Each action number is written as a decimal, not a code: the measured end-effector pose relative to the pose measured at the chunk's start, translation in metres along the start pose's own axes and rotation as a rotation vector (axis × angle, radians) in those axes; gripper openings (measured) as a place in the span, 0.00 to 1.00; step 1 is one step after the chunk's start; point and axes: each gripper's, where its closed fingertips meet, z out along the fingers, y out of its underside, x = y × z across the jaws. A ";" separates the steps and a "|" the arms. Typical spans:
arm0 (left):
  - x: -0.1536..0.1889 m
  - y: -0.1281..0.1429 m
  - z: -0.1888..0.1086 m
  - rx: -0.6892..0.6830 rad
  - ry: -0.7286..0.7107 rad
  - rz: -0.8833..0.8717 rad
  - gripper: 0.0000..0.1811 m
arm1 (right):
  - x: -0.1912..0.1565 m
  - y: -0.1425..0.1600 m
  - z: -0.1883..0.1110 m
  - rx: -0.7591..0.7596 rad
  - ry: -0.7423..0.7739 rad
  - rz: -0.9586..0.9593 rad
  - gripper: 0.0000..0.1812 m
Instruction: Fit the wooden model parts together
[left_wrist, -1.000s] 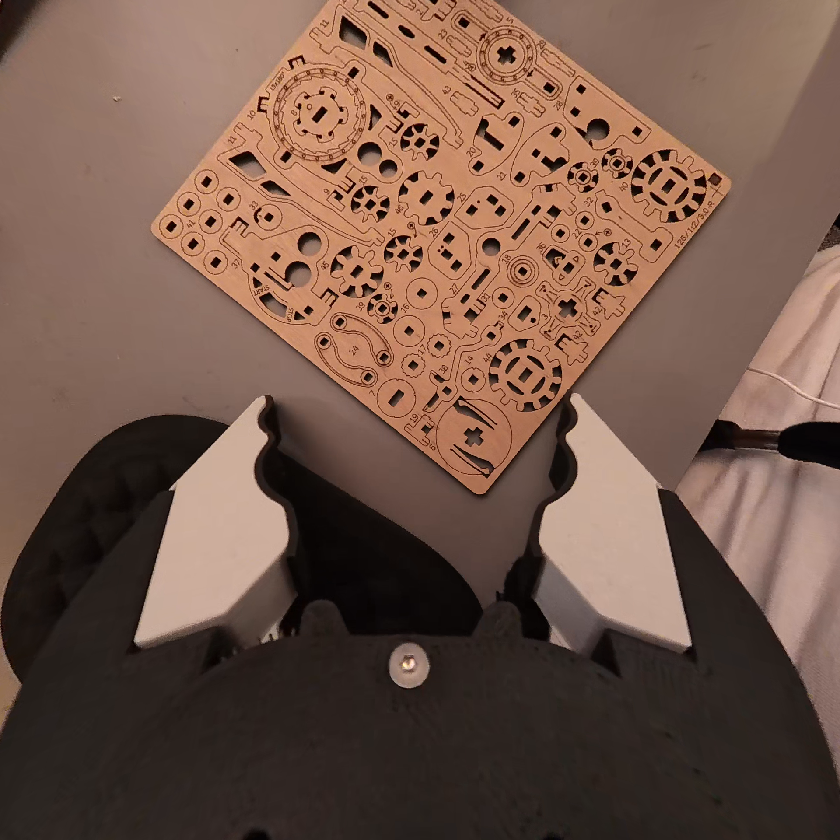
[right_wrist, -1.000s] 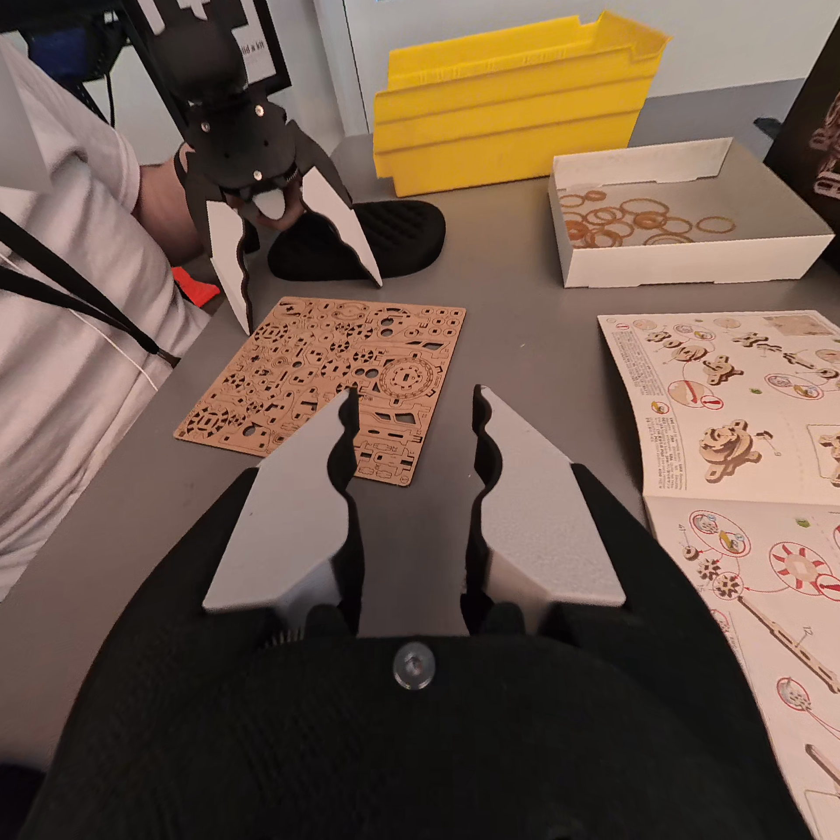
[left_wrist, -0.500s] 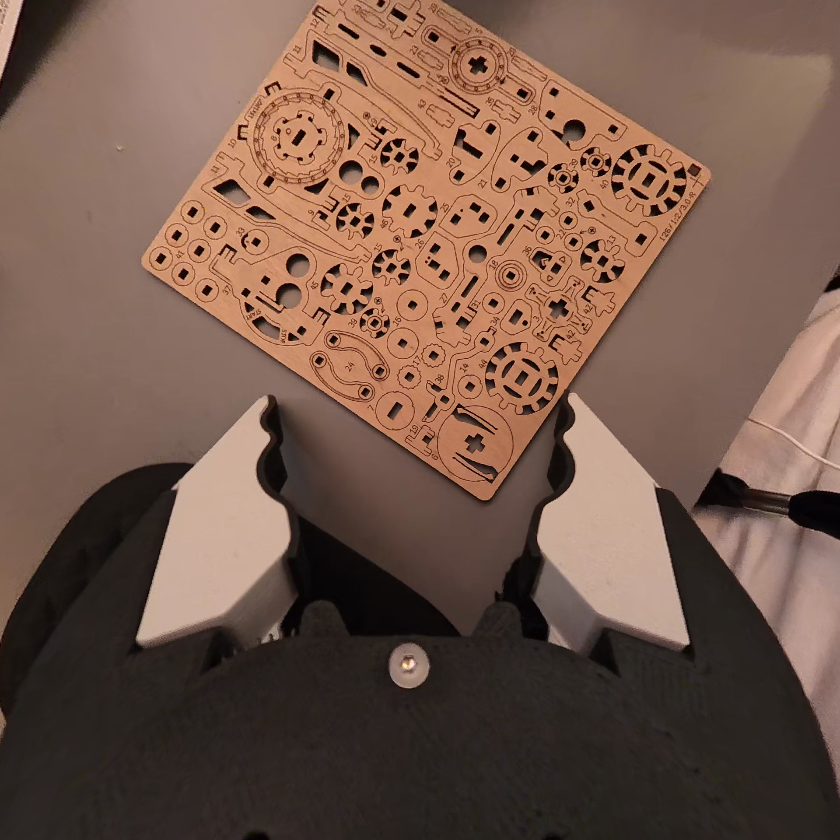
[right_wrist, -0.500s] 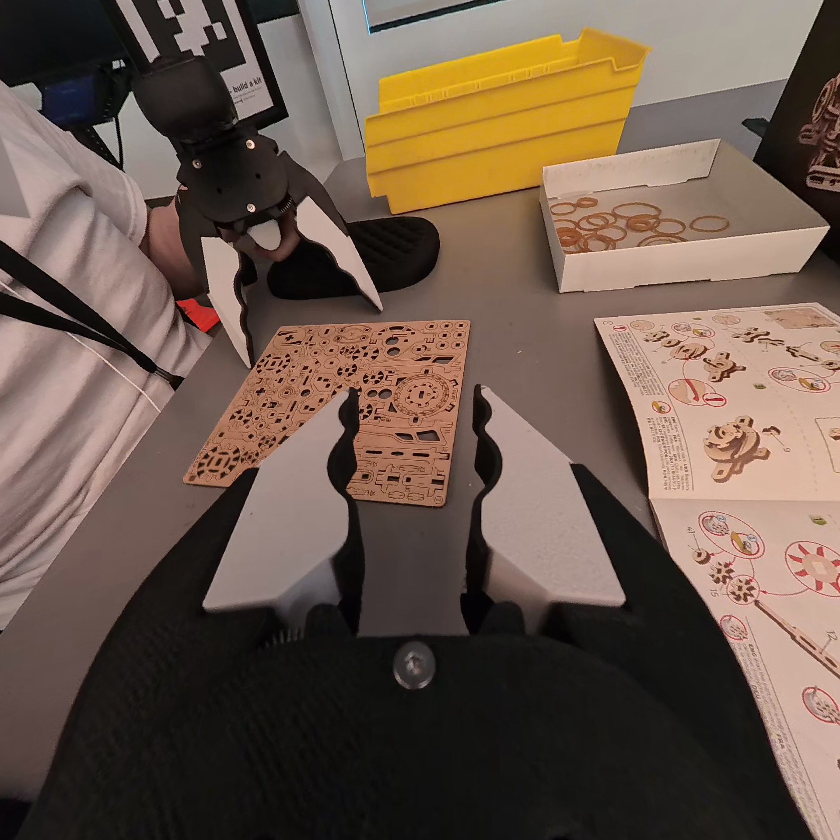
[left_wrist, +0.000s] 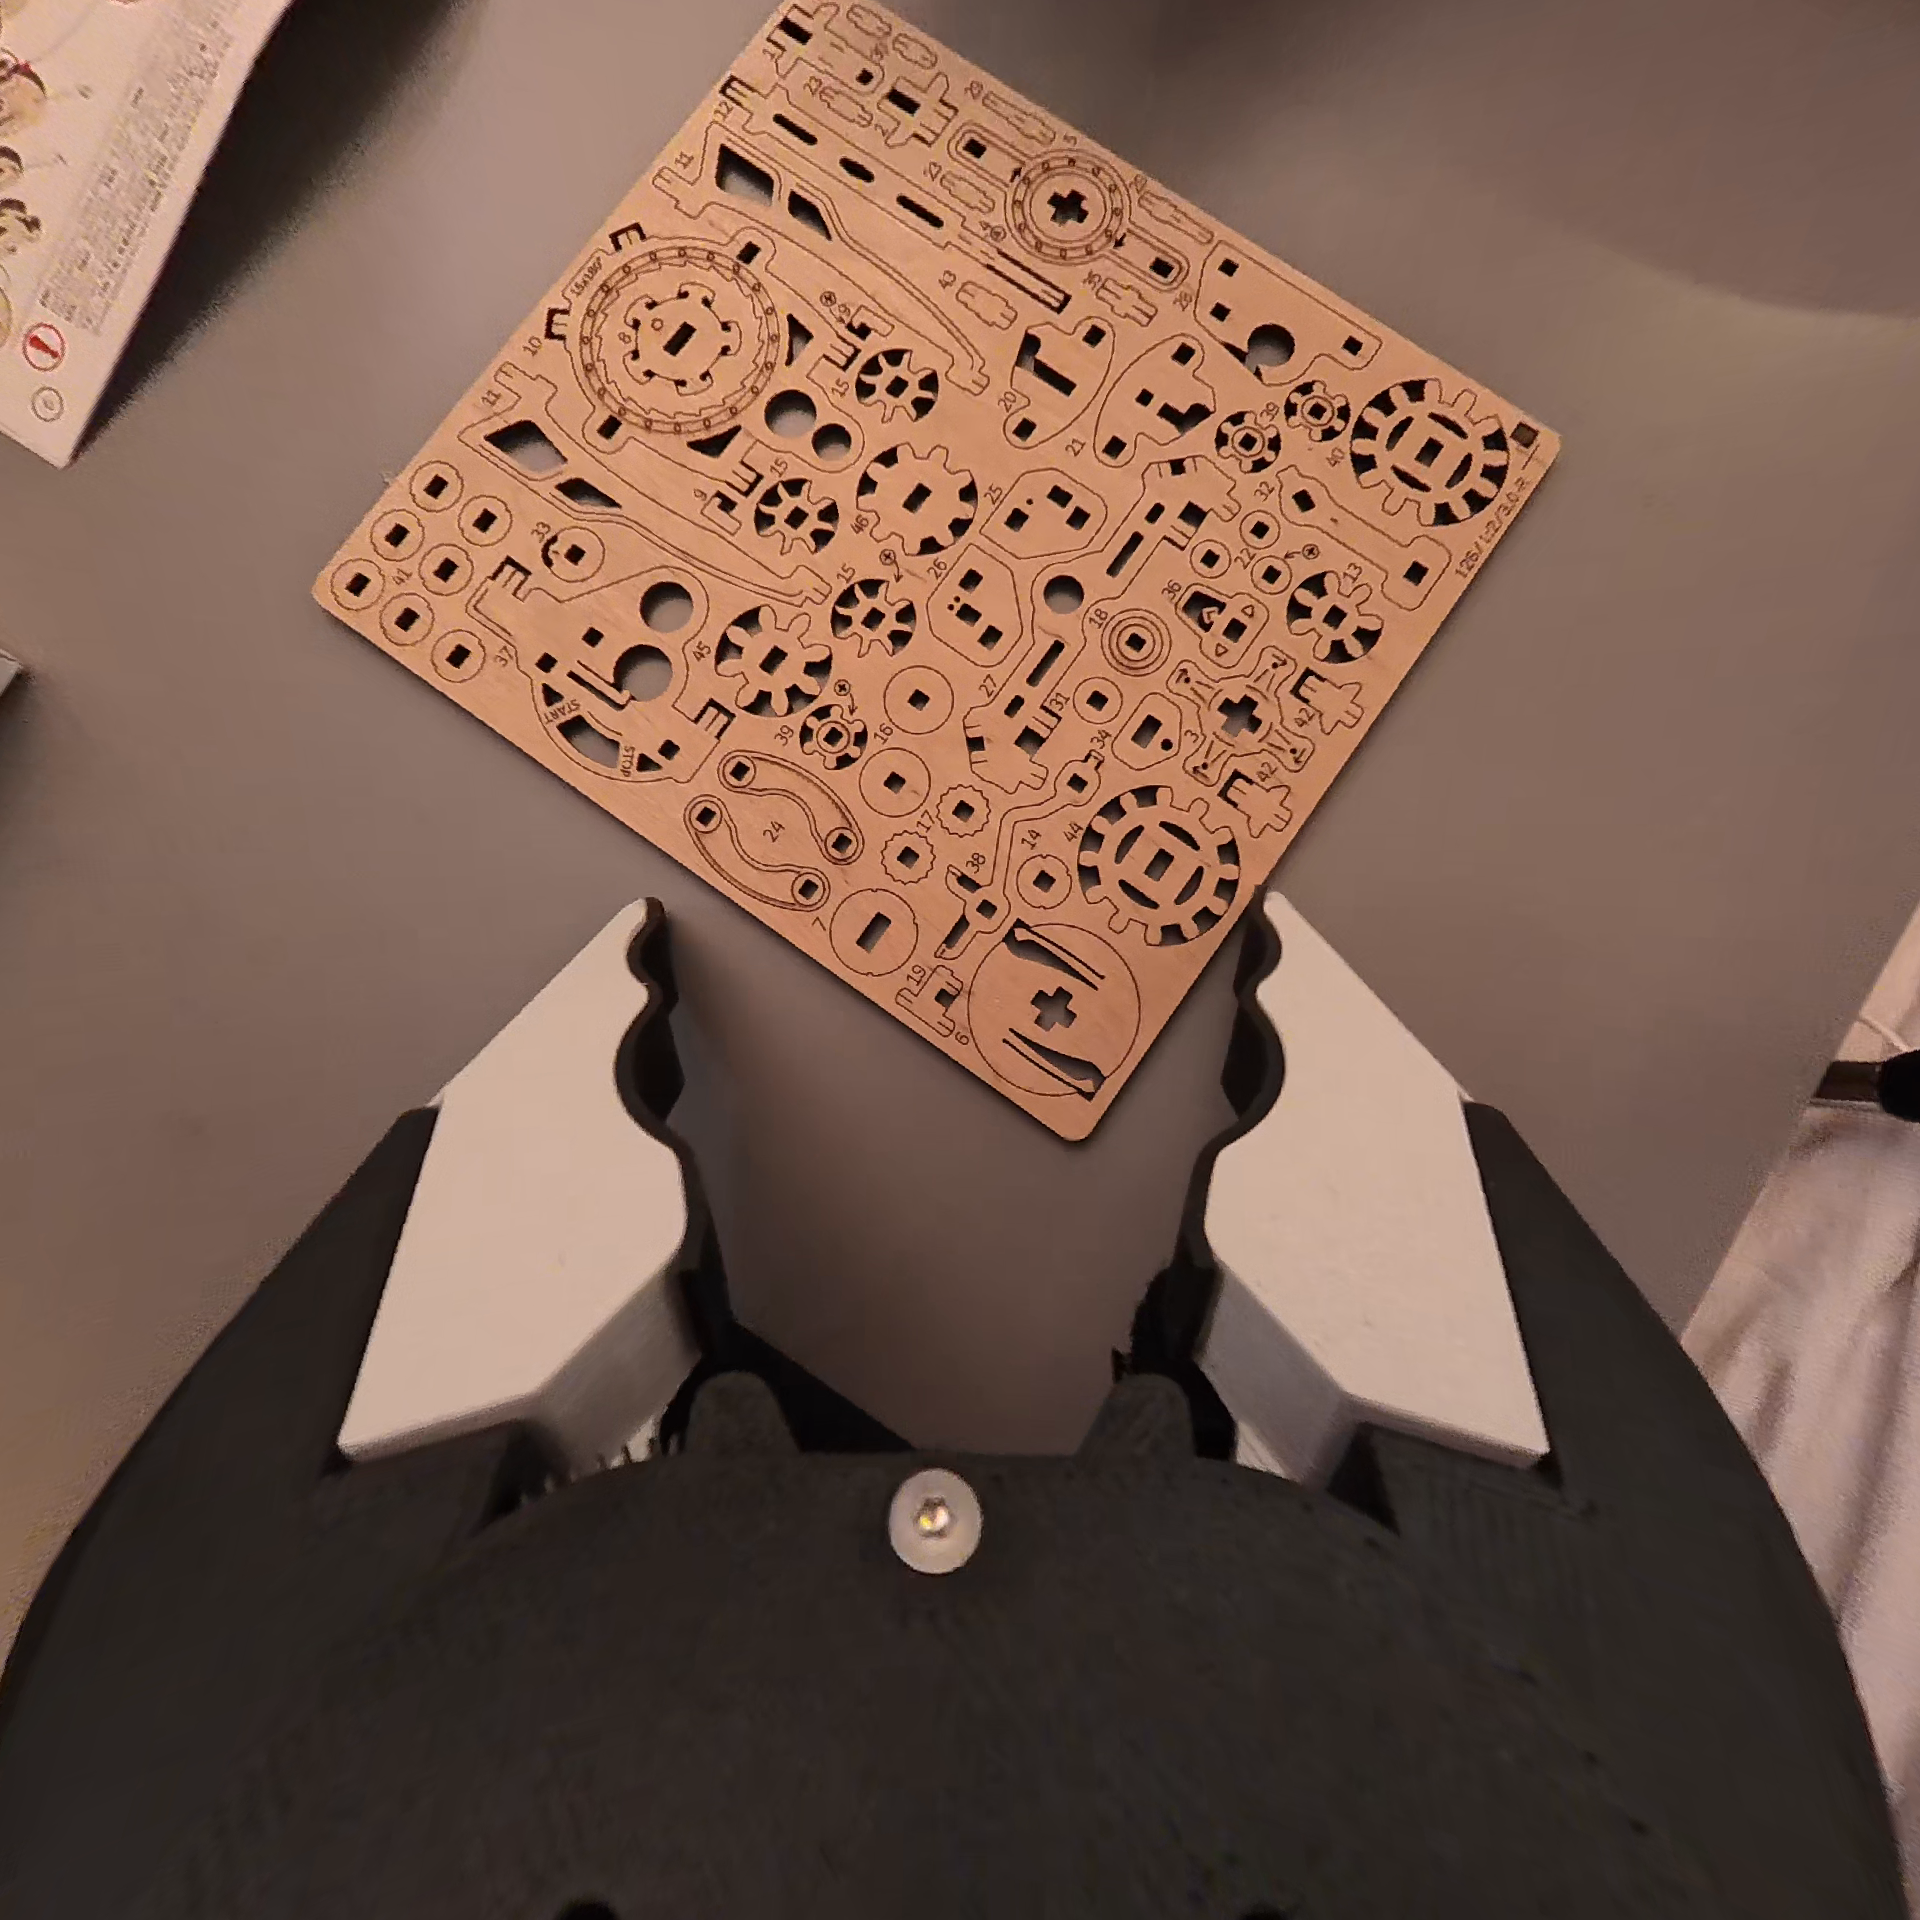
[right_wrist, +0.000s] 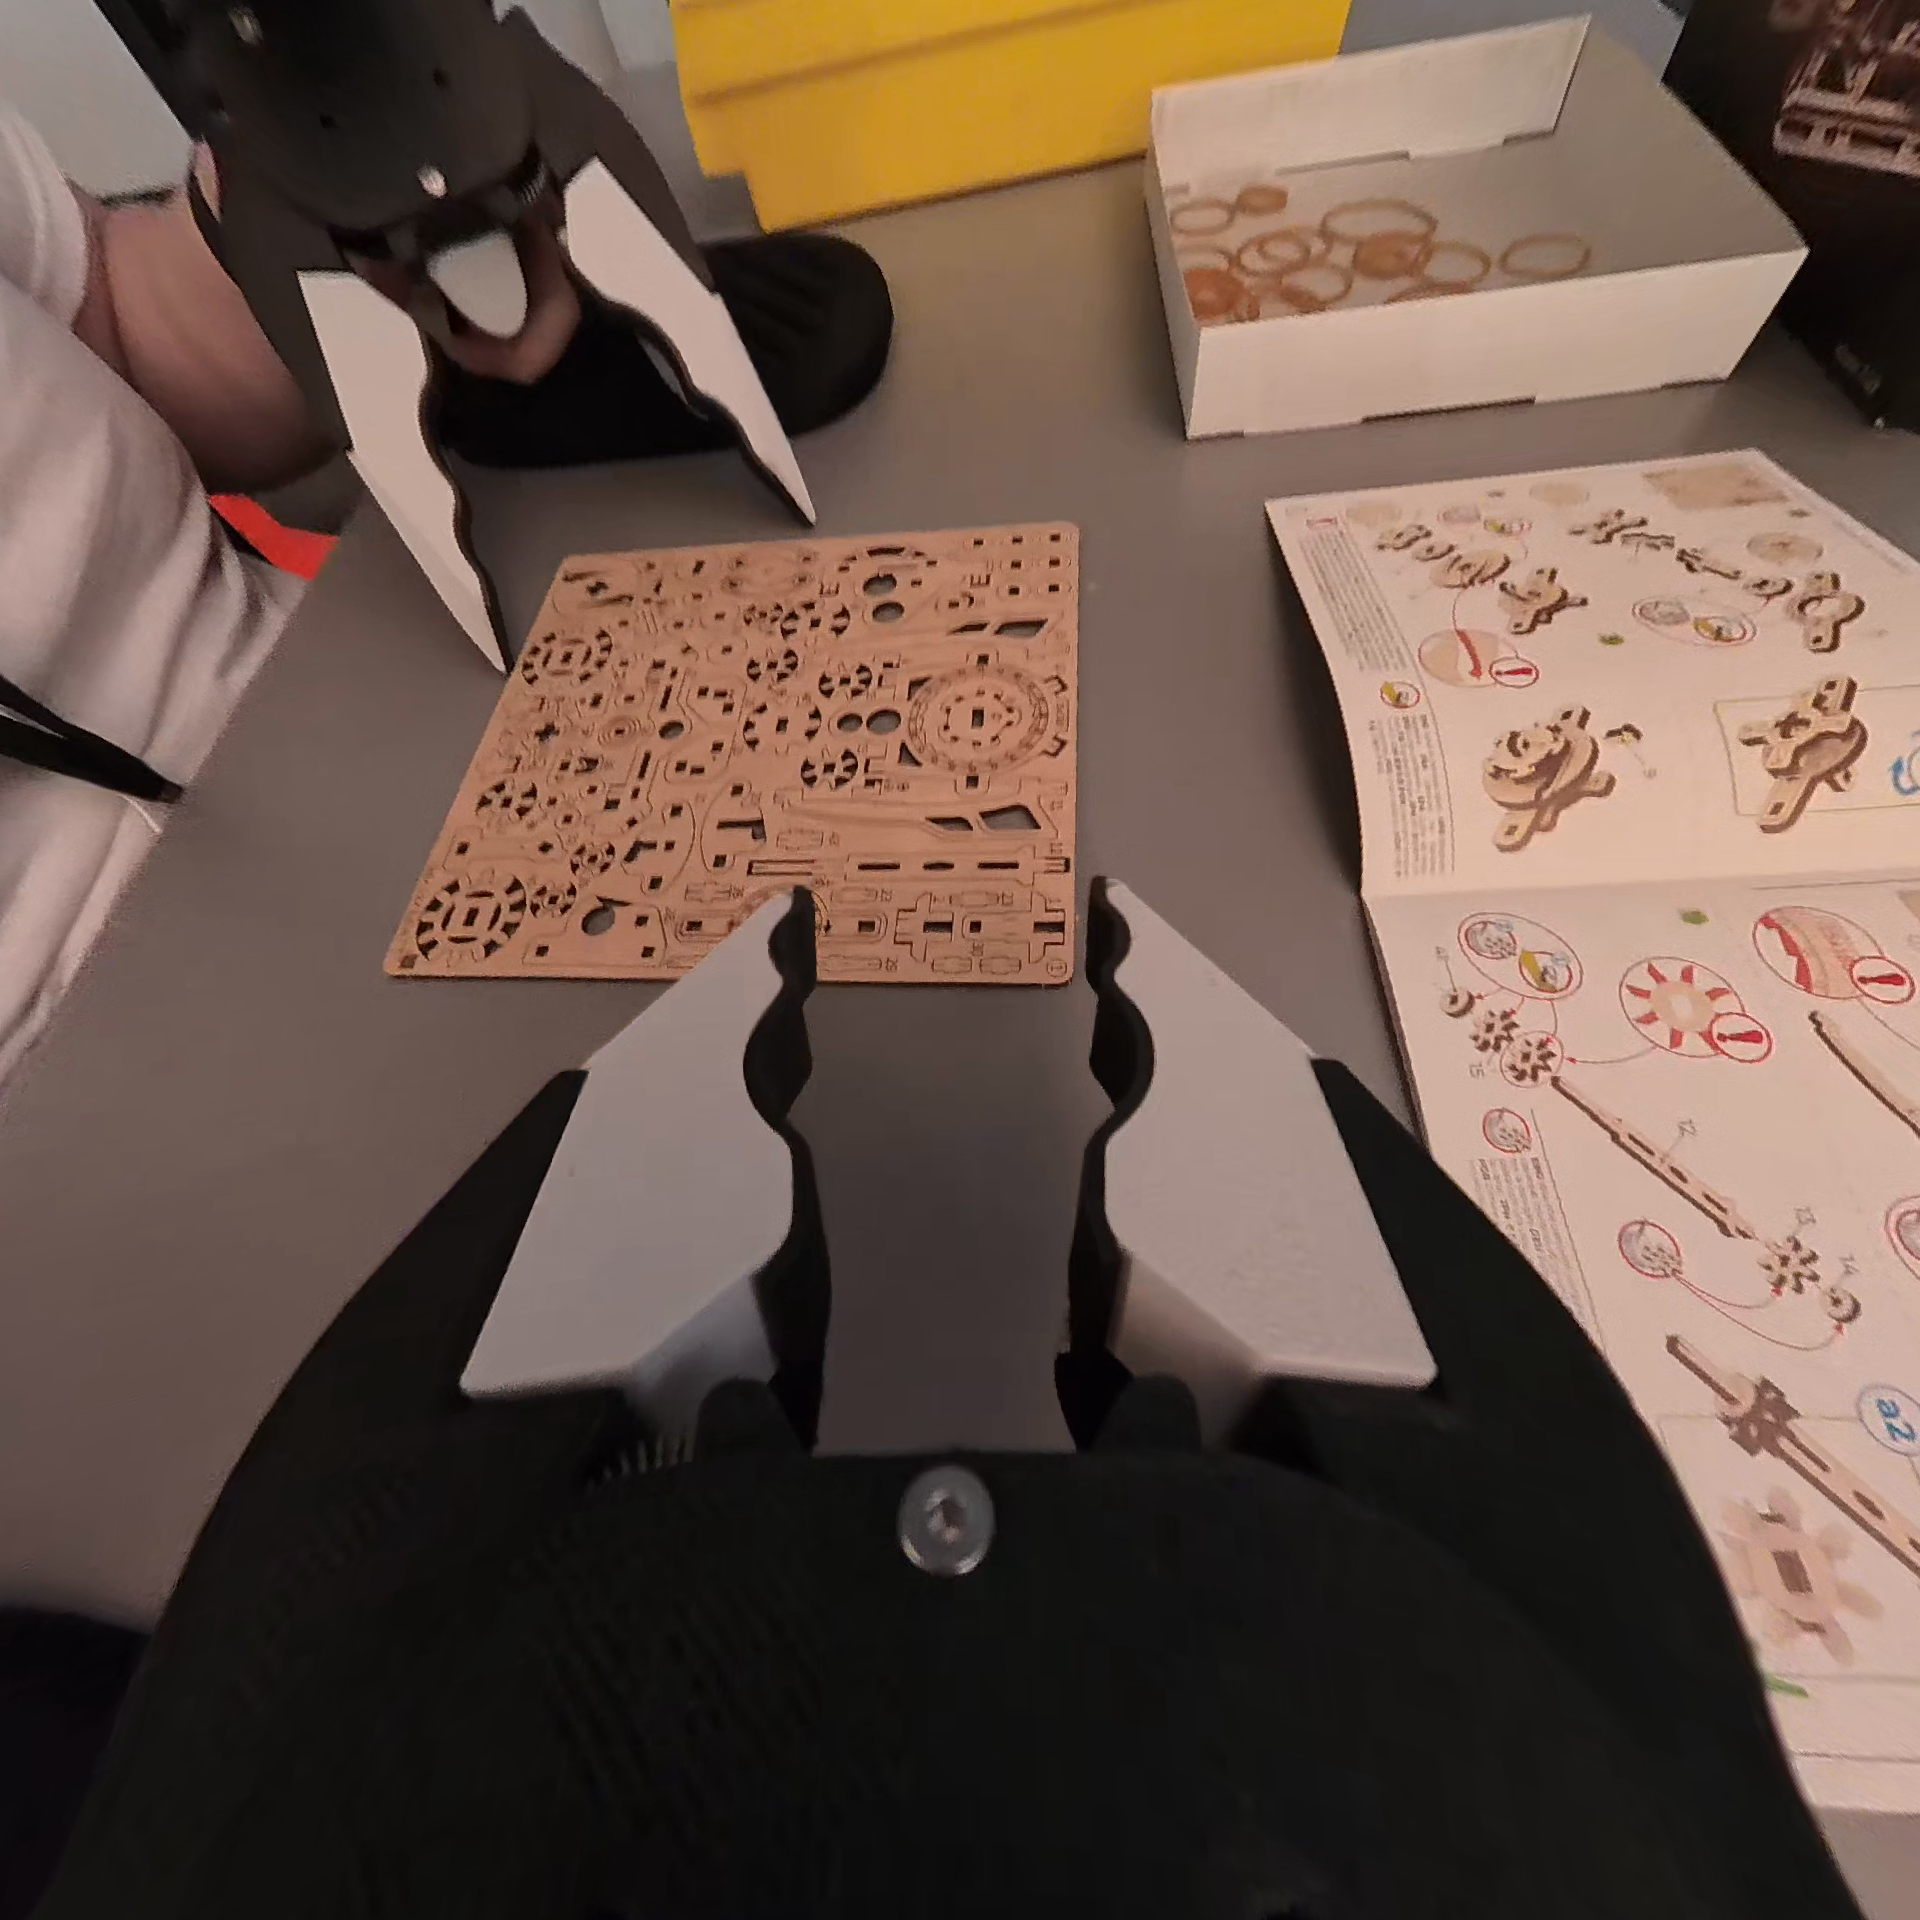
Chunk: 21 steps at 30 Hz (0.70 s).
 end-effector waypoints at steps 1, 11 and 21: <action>-0.001 -0.002 0.001 0.008 0.005 -0.008 0.59 | 0.001 0.002 0.001 -0.014 0.006 -0.009 0.29; -0.008 -0.013 0.008 0.015 0.036 -0.004 0.59 | 0.008 0.020 0.009 -0.088 0.024 -0.016 0.29; -0.052 -0.050 -0.029 0.159 0.178 -0.105 0.49 | 0.005 0.013 0.010 -0.059 0.027 -0.037 0.31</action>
